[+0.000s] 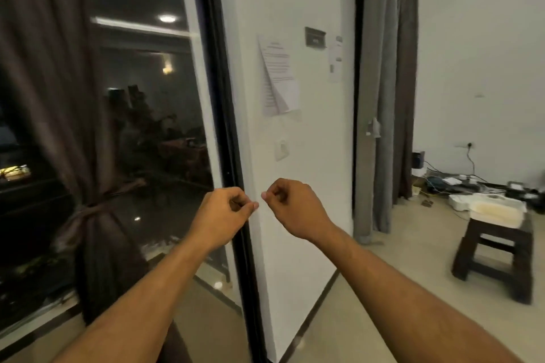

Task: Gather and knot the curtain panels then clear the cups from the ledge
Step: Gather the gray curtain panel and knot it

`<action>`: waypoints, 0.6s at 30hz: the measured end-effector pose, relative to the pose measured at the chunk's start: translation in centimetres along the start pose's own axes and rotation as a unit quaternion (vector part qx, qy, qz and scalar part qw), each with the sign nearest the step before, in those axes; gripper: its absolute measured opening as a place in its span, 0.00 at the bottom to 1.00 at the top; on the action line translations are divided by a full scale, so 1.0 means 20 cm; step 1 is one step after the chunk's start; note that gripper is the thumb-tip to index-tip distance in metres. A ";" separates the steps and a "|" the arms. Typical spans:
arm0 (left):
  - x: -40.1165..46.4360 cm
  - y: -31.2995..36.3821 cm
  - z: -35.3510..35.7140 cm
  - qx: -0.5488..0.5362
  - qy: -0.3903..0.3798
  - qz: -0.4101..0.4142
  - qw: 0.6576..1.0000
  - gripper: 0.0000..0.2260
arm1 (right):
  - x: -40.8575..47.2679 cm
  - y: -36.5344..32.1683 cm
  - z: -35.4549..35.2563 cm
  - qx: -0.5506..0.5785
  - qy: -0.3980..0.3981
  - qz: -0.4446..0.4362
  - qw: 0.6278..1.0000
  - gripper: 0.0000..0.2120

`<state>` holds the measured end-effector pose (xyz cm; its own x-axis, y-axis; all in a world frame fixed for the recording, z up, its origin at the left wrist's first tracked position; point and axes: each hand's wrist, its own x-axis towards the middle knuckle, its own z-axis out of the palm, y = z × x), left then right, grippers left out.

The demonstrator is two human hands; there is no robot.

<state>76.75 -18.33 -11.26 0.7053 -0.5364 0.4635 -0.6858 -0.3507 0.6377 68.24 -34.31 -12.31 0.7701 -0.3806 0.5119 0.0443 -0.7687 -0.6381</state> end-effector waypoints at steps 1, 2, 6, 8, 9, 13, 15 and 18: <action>0.07 0.01 0.12 0.009 -0.010 0.003 1.000 0.07 | 0.03 0.12 -0.07 -0.017 0.005 0.005 1.000 0.12; 0.12 0.02 0.22 0.015 -0.017 0.001 1.000 0.08 | 0.06 0.23 -0.12 -0.031 0.009 0.010 0.999 0.12; 0.44 0.11 0.71 0.032 -0.060 0.003 0.998 0.08 | 0.24 0.74 -0.42 -0.074 0.027 0.058 0.995 0.12; 0.56 0.14 0.85 0.039 -0.071 0.007 0.997 0.08 | 0.32 0.92 -0.52 -0.087 0.039 0.063 0.993 0.12; 0.59 0.14 0.87 0.041 -0.068 0.005 0.997 0.09 | 0.33 0.95 -0.56 -0.094 0.042 0.068 0.992 0.11; 1.00 0.24 1.30 0.038 -0.074 0.047 0.995 0.19 | 0.56 1.37 -0.83 -0.109 0.076 0.098 0.986 0.13; 1.20 0.33 1.48 0.045 -0.073 0.080 0.993 0.24 | 0.68 1.54 -0.97 -0.125 0.088 0.101 0.983 0.19; 1.50 0.41 1.73 0.055 -0.061 0.101 0.991 0.30 | 0.87 1.76 -1.11 -0.163 0.097 0.096 0.977 0.24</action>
<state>86.12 -63.77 -13.44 0.5291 -0.6910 0.4926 -0.8312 -0.3052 0.4647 69.12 -79.33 -13.15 0.6071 -0.6007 0.5202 -0.3195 -0.7839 -0.5324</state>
